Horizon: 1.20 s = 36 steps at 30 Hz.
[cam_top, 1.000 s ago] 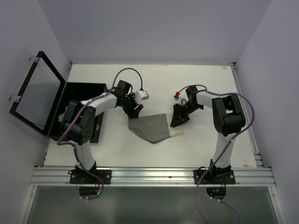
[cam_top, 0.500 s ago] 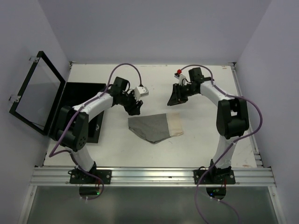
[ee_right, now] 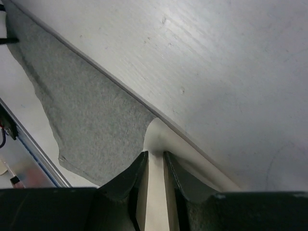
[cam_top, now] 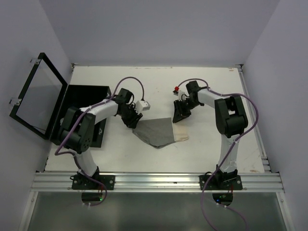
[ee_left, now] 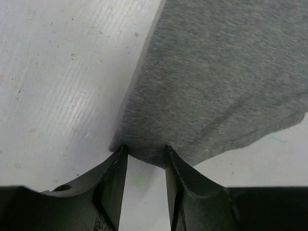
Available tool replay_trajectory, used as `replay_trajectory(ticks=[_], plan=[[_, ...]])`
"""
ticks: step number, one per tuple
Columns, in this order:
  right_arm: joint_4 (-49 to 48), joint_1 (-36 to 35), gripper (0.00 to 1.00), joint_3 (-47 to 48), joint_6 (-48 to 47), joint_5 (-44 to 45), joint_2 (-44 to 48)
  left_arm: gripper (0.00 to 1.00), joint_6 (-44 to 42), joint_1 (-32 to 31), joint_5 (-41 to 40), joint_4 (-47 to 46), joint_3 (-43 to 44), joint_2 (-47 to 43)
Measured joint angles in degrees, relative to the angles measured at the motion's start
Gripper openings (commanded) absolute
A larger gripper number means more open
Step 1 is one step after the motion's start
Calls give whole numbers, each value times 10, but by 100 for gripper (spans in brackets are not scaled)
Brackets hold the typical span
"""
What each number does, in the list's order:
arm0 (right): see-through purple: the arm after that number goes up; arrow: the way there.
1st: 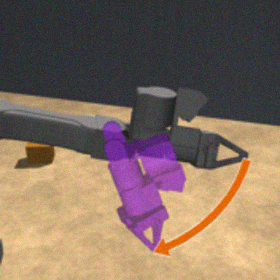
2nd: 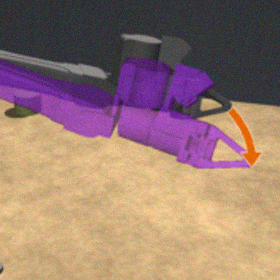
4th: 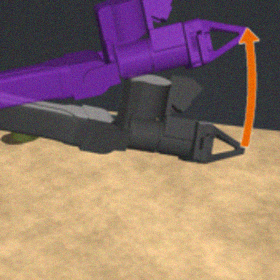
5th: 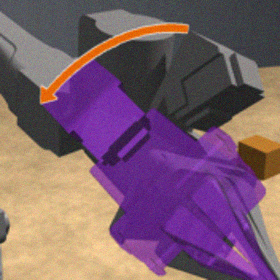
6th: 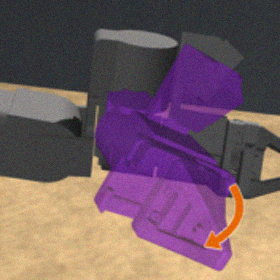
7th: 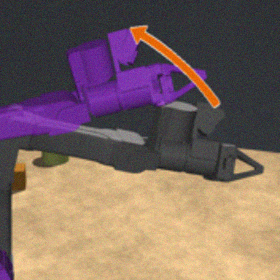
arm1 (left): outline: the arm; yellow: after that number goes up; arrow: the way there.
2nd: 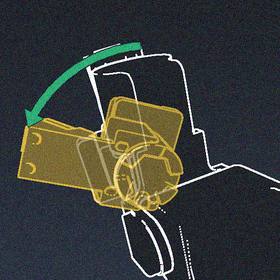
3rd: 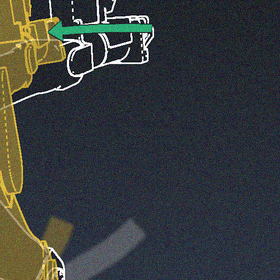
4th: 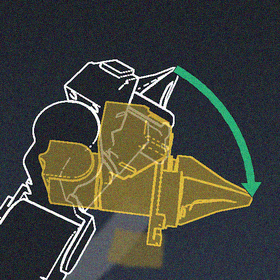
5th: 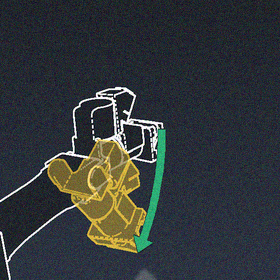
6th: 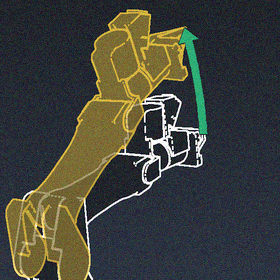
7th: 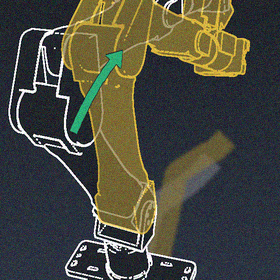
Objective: Roll the underwear
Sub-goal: Fold the underwear
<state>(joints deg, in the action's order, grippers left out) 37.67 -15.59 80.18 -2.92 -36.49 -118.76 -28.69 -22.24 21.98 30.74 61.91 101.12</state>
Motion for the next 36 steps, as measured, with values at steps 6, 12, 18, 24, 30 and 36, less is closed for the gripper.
replay_trajectory(ticks=[6,12,18,24,30,36], plan=[[-14,24,24,-21,24,-11,2,38,-6,2,-12,-20,85,79],[-20,66,29,-9,33,-3,2,51,-9,3,-11,-38,163,136],[-8,85,32,45,7,-12,3,70,-22,8,12,-75,136,93],[53,77,27,65,-33,-74,53,70,-77,0,45,-101,40,-102],[66,32,23,-7,-50,-98,83,67,-130,-113,16,-160,-33,-153],[82,21,22,-37,-59,-95,17,66,-134,-217,-19,-178,-80,-92]])
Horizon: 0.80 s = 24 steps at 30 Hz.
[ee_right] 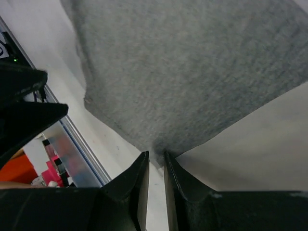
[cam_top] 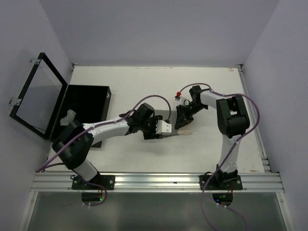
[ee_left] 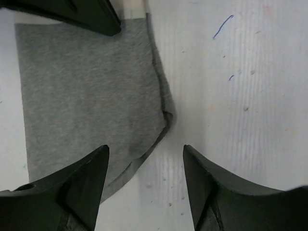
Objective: Roll the underwear
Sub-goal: Fold the underwear
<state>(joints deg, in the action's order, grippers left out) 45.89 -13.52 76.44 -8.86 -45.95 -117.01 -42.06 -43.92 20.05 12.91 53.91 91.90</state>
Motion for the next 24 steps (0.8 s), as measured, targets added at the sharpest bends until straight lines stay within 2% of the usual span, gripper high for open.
replay_trajectory(ticks=[8,11,17,19,24], plan=[[4,6,20,-13,7,-14,-35,62,-1,-89,-36,-62,-4,42],[3,6,19,-13,7,-13,-35,56,-6,-103,-49,-72,-6,56],[2,7,20,-13,8,-12,-35,50,-10,-109,-80,-87,-17,72],[0,7,21,-15,10,-12,-33,50,-10,-109,-92,-97,-22,72],[-7,9,32,-23,10,-1,-15,46,-11,-110,-119,-136,-47,63]])
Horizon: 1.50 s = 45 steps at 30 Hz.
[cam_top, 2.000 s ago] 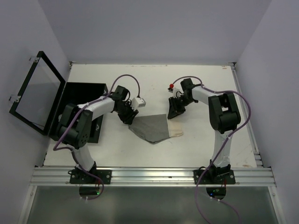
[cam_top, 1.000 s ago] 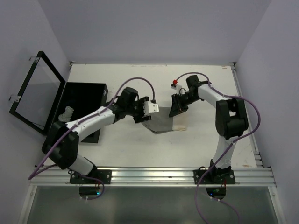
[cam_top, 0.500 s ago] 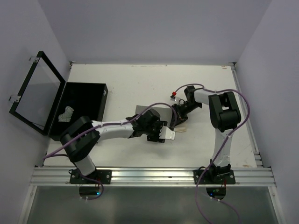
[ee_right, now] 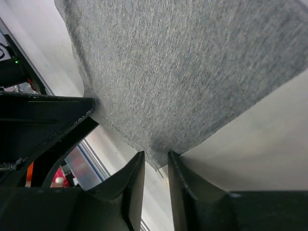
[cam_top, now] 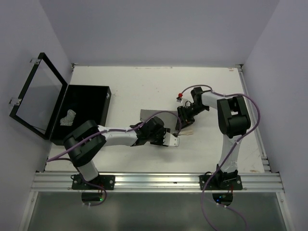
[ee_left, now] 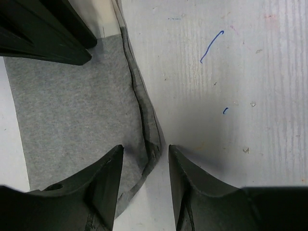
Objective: Roll the underwear
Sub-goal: Fold the underwear
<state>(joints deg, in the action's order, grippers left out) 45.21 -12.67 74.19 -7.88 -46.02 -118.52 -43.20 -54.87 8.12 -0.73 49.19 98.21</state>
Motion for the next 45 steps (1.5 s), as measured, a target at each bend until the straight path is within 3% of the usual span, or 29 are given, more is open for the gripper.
replay_trajectory(ticks=[4,5,8,14,22,25,28,30,33,34,38,41,45], plan=[[-16,12,40,-3,0,11,27,40,-6,0,-12,-13,-10,-3],[-22,17,49,-4,2,15,38,39,-9,0,-15,-14,-11,-3],[-43,34,53,-6,3,30,87,38,-10,0,-25,-16,-11,-1],[-45,47,47,18,-29,64,168,41,-16,0,-25,-18,-11,-1],[-54,64,47,15,-60,107,209,41,-16,-12,-25,-18,3,11],[-78,79,39,-7,-75,126,265,33,-16,-12,-24,-18,5,14],[-86,86,42,-17,-109,136,319,17,-20,-12,-24,-19,6,21],[-85,86,42,-21,-149,135,346,8,-22,-12,-25,-17,10,26],[-63,87,26,-32,-245,135,358,0,-24,-12,-24,-11,21,34],[-55,89,25,-44,-287,135,359,0,-24,-11,-24,-9,24,36],[-24,111,37,-132,-455,136,370,0,-24,-2,-7,13,38,39],[-6,124,38,-208,-582,140,390,0,-24,13,22,30,44,40],[27,122,45,-240,-741,129,396,0,-24,30,54,40,47,40]])
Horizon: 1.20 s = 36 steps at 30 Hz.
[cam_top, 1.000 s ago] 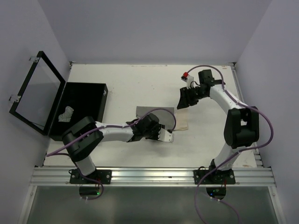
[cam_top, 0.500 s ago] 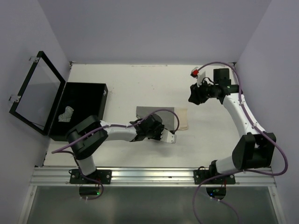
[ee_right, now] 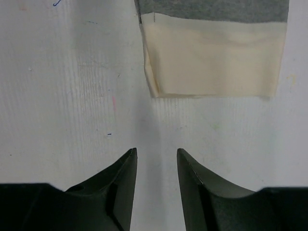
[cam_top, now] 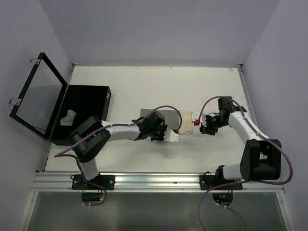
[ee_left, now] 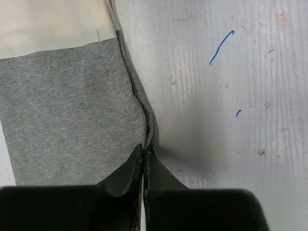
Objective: Roll the underwear
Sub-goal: Fold the underwear
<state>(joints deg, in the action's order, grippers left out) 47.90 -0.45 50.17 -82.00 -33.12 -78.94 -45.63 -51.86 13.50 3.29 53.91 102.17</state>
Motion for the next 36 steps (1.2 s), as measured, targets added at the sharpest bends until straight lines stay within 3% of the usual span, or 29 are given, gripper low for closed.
replay_trajectory(ticks=[2,10,23,27,31,36], plan=[[-2,-2,53,-10,-61,-14,3,0,0,5,11,2,0,0],[-33,-58,47,-58,-206,-54,-1,0,0,14,30,13,4,0],[-109,-96,38,-75,-236,-31,-65,0,2,24,45,28,10,0],[-125,-111,27,-75,-235,-21,-73,0,2,26,48,30,10,0],[-143,-124,2,-76,-223,-10,-79,0,5,29,52,34,11,0],[-159,-131,0,-76,-211,-5,-81,0,6,31,56,36,12,0]])
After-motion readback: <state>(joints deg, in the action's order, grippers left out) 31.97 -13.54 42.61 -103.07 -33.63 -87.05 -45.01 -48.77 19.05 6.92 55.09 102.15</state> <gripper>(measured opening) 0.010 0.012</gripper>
